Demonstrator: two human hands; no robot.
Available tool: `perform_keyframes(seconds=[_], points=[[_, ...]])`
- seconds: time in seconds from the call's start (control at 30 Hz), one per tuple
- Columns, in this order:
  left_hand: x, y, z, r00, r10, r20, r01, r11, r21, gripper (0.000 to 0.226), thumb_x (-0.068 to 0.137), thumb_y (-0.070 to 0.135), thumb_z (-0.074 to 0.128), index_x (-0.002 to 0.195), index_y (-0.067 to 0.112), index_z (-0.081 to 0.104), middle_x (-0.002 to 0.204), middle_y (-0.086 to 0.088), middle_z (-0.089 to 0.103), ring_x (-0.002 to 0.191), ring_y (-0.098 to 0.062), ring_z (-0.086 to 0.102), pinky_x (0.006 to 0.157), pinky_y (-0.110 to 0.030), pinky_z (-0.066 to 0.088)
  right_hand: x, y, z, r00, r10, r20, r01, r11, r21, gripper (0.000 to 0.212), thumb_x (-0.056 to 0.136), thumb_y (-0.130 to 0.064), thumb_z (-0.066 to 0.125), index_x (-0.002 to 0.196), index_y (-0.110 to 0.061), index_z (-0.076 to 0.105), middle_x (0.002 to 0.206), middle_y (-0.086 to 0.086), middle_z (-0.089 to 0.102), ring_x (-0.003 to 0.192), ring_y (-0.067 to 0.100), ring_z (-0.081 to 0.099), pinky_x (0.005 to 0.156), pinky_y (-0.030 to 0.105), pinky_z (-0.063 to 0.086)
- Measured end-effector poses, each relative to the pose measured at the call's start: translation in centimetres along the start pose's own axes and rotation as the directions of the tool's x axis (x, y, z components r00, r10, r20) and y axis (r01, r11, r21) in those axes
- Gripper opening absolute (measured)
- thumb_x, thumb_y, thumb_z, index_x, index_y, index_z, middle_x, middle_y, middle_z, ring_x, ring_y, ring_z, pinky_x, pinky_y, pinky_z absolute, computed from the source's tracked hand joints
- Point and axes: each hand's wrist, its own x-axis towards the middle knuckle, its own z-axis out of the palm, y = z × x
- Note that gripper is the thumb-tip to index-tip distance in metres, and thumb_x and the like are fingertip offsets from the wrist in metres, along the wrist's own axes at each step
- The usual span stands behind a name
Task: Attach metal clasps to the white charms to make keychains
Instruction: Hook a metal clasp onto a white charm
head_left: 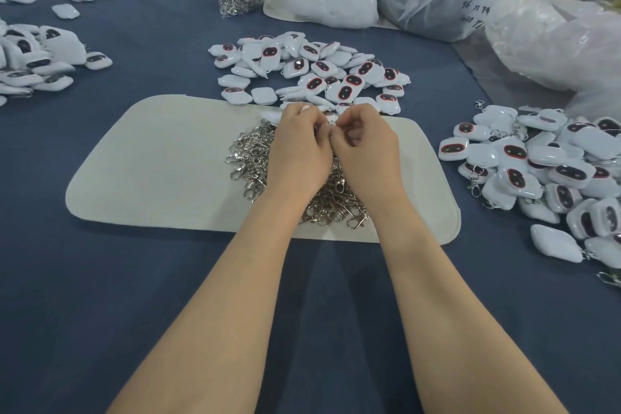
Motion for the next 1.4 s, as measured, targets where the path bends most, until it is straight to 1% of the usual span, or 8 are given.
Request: perform_keyframes(seconds=[0.23, 0.43, 0.63, 0.73, 0.8, 0.93, 1.17, 1.4], points=[[0.0, -0.2, 0.0, 1.0, -0.011, -0.003, 0.011, 1.0, -0.016, 0.012, 0.093, 0.008, 0.05, 0.094, 0.006, 0.062, 0.111, -0.007, 0.054, 0.081, -0.008, 0.042, 0.068, -0.012, 0.027, -0.1, 0.0, 0.0, 0.999, -0.048, 0.005, 0.048, 0.998, -0.027, 0.015, 0.085, -0.005, 0.061, 0.083, -0.016, 0.051, 0.075, -0.008, 0.054, 0.068, 0.007, 0.05, 0.064, 0.013, 0.042], [-0.1, 0.1, -0.1, 0.999, -0.038, 0.027, 0.04, 0.996, -0.083, 0.006, 0.093, 0.017, 0.055, 0.091, 0.019, 0.06, 0.1, 0.0, 0.059, 0.074, -0.006, 0.049, 0.062, -0.01, 0.032, -0.1, 0.1, -0.5, 0.997, -0.043, -0.066, 0.042, 0.999, -0.022, 0.015, 0.082, -0.002, 0.06, 0.081, -0.015, 0.052, 0.071, -0.009, 0.054, 0.061, 0.001, 0.05, 0.061, 0.009, 0.041], [-0.1, 0.7, -0.7, 0.974, -0.204, 0.102, 0.227, 0.901, -0.37, 0.033, 0.088, 0.017, 0.058, 0.109, 0.027, 0.036, 0.091, 0.004, 0.058, 0.062, -0.009, 0.06, 0.052, -0.012, 0.043, 0.2, 0.8, -1.0, 0.986, 0.025, -0.167, -0.034, 0.998, -0.05, 0.012, 0.084, -0.005, 0.059, 0.08, -0.016, 0.054, 0.068, -0.013, 0.053, 0.059, -0.006, 0.049, 0.06, 0.007, 0.04], [-0.2, 1.0, -0.9, 0.962, -0.204, 0.18, 0.264, 0.863, -0.431, 0.029, 0.086, 0.013, 0.057, 0.105, 0.026, 0.039, 0.092, -0.003, 0.06, 0.051, 0.003, 0.057, 0.049, -0.01, 0.044, 0.3, 0.9, -1.0, 0.984, 0.031, -0.175, -0.044, 0.997, -0.071, 0.011, 0.084, -0.005, 0.059, 0.081, -0.015, 0.055, 0.069, -0.012, 0.053, 0.059, -0.001, 0.049, 0.06, 0.008, 0.041], [-0.4, 1.1, -0.8, 0.962, -0.17, 0.213, 0.253, 0.845, -0.471, 0.026, 0.087, 0.011, 0.055, 0.099, 0.03, 0.042, 0.093, 0.0, 0.06, 0.053, 0.001, 0.061, 0.057, -0.018, 0.051, 0.3, 0.9, -1.0, 0.983, 0.032, -0.182, -0.046, 0.996, -0.078, 0.011, 0.084, -0.005, 0.059, 0.081, -0.015, 0.055, 0.069, -0.012, 0.054, 0.06, 0.001, 0.049, 0.06, 0.008, 0.041], [-0.4, 0.9, -0.8, 0.965, -0.144, 0.22, 0.233, 0.855, -0.463, 0.023, 0.09, 0.013, 0.055, 0.098, 0.033, 0.047, 0.084, 0.007, 0.061, 0.056, 0.001, 0.062, 0.07, -0.029, 0.056, 0.3, 0.8, -1.0, 0.984, 0.034, -0.173, -0.048, 0.995, -0.082, 0.011, 0.083, -0.005, 0.059, 0.081, -0.016, 0.055, 0.069, -0.012, 0.054, 0.061, 0.002, 0.049, 0.061, 0.008, 0.041], [-0.3, 0.7, -0.6, 0.968, -0.142, 0.207, 0.219, 0.88, -0.421, 0.021, 0.092, 0.014, 0.053, 0.099, 0.033, 0.046, 0.079, 0.006, 0.06, 0.05, 0.006, 0.058, 0.057, -0.016, 0.05, 0.2, 0.7, -0.9, 0.988, 0.024, -0.152, -0.039, 0.995, -0.092, 0.011, 0.083, -0.004, 0.058, 0.082, -0.014, 0.055, 0.069, -0.012, 0.053, 0.061, 0.002, 0.05, 0.06, 0.007, 0.04], [-0.1, 0.3, -0.3, 0.97, -0.16, 0.185, 0.221, 0.898, -0.381, 0.019, 0.094, 0.017, 0.051, 0.104, 0.032, 0.044, 0.087, 0.006, 0.06, 0.06, 0.0, 0.059, 0.062, -0.022, 0.05, 0.1, 0.7, -0.6, 0.995, -0.022, -0.098, 0.008, 0.99, -0.141, 0.013, 0.085, -0.004, 0.057, 0.082, -0.015, 0.052, 0.072, -0.006, 0.054, 0.065, 0.007, 0.049, 0.061, 0.011, 0.039]])
